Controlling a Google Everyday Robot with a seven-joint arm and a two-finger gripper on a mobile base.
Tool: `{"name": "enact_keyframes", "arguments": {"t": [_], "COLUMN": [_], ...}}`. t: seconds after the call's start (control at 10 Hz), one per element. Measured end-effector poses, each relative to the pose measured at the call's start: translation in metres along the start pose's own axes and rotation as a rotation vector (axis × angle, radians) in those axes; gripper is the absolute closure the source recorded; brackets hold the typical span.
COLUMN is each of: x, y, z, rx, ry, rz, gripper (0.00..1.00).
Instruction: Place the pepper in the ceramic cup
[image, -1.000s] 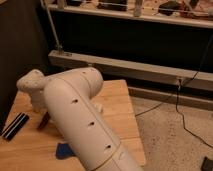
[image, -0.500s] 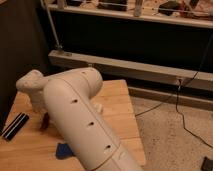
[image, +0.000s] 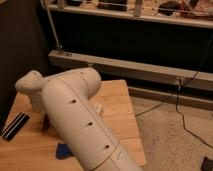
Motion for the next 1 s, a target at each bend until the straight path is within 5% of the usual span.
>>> {"name": "enact_keyframes", "arguments": {"t": [0.2, 1.0], "x": [0.0008, 0.0037], "y": [0.0016, 0.0014], "z": [0.0011, 0.0073], "rx": [0.005, 0.010], "ry": [0.001, 0.009], "rz": [-0.015, -0.034], "gripper": [0.20, 0.22]}}
